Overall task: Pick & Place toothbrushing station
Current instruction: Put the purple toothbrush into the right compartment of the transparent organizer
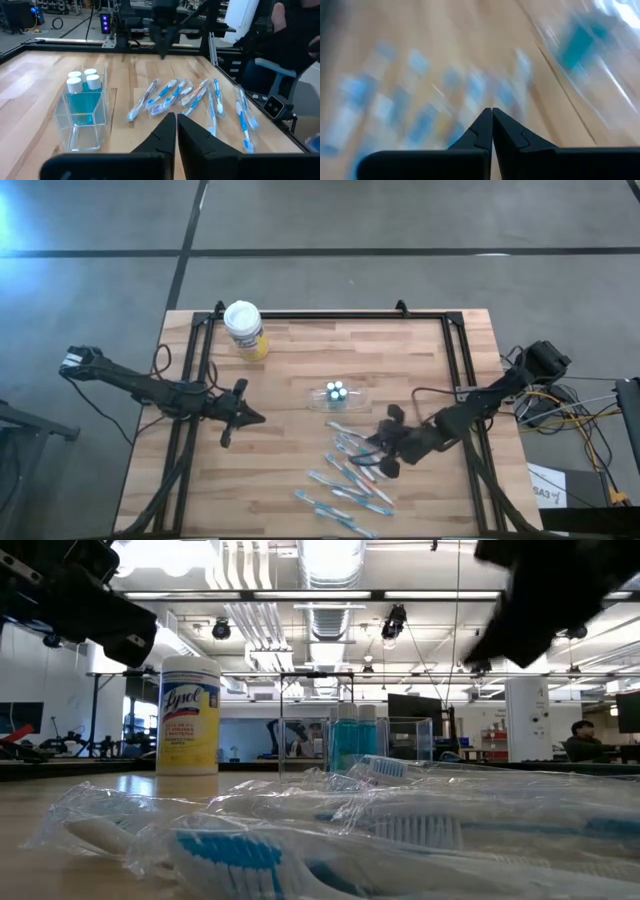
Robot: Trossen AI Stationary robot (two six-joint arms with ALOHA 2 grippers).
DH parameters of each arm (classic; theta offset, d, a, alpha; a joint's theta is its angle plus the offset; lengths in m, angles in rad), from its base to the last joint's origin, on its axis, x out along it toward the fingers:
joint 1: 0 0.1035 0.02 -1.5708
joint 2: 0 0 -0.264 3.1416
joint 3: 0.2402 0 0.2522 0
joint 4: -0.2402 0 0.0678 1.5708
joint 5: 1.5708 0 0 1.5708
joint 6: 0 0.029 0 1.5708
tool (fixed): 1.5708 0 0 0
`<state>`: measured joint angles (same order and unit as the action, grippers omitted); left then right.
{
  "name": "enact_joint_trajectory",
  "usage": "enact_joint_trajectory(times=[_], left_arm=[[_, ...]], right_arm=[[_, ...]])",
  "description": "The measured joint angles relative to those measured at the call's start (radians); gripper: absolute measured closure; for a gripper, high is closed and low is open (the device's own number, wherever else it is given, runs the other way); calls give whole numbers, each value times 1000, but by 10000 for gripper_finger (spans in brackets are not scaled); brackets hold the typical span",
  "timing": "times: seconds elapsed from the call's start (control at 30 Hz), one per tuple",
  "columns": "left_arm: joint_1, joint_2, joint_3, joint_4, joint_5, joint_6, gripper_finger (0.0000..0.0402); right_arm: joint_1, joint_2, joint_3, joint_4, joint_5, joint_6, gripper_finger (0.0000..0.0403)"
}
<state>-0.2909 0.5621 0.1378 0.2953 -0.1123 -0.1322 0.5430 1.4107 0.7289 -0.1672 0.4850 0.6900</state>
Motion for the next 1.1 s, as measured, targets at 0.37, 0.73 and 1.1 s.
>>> enact_joint_trajectory(times=[0.37, 0.73, 1.1], left_arm=[[0, 3, -13, 0, 0, 5, 383], [0, 4, -13, 1, 0, 3, 391], [0, 5, -16, -4, 0, 2, 389]], right_arm=[[-61, 127, 200, -401, -154, 166, 377], [-175, 320, 318, -407, -201, 37, 256], [-270, 476, 435, -505, -264, -7, 228]])
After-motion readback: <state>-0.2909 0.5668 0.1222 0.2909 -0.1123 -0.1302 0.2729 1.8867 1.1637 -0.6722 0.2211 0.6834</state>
